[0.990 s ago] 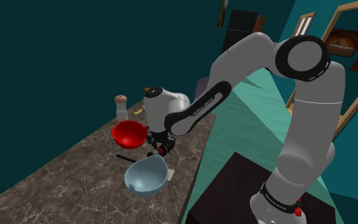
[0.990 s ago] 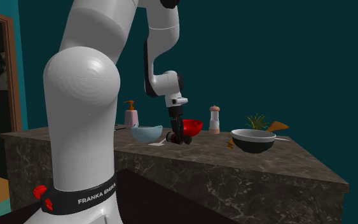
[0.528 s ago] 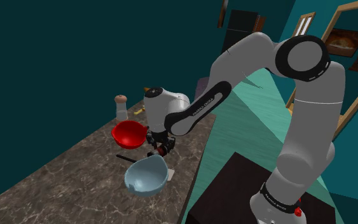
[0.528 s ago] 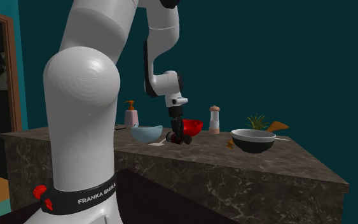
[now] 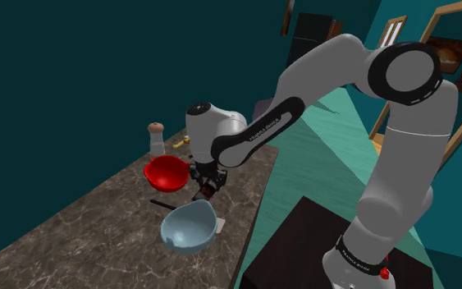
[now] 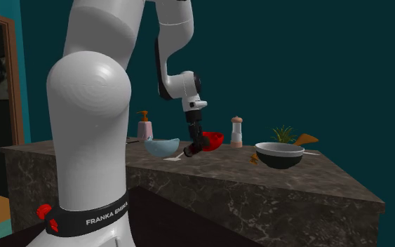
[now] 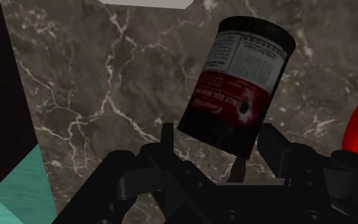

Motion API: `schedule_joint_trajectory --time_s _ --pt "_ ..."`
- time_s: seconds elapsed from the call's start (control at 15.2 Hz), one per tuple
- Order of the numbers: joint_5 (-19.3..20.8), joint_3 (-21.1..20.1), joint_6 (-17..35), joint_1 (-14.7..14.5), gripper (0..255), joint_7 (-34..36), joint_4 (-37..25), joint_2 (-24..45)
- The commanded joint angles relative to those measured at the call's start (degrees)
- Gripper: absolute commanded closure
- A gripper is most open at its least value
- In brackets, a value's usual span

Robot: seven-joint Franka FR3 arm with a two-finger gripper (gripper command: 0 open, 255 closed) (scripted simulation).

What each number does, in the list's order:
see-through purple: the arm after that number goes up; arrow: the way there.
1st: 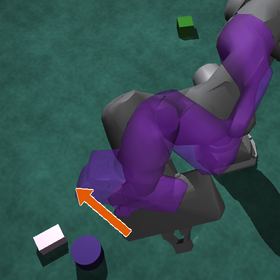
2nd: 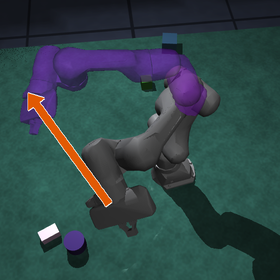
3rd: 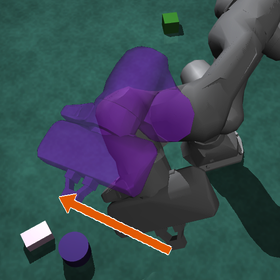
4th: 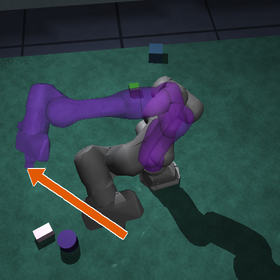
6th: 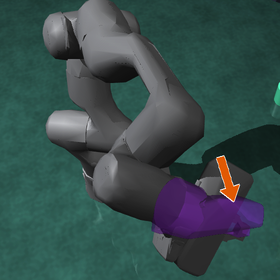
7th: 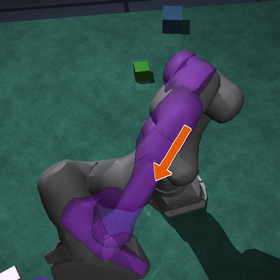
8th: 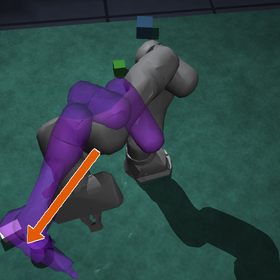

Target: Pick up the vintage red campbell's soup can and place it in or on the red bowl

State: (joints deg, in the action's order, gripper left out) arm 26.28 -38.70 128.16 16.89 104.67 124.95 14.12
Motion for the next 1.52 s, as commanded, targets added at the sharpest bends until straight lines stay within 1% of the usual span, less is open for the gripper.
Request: schedule_joint_trajectory --time_s 0.0,0.73,1.45 --pt "-1.3 -0.5 -1.0 0.4 255 -1.1 -0.3 -1.2" --pt "-7.8 -2.2 -7.2 1.8 255 -6.6 -2.7 -7.6" --pt "-12.5 -2.6 -14.2 2.5 255 -11.0 -6.7 -12.5"
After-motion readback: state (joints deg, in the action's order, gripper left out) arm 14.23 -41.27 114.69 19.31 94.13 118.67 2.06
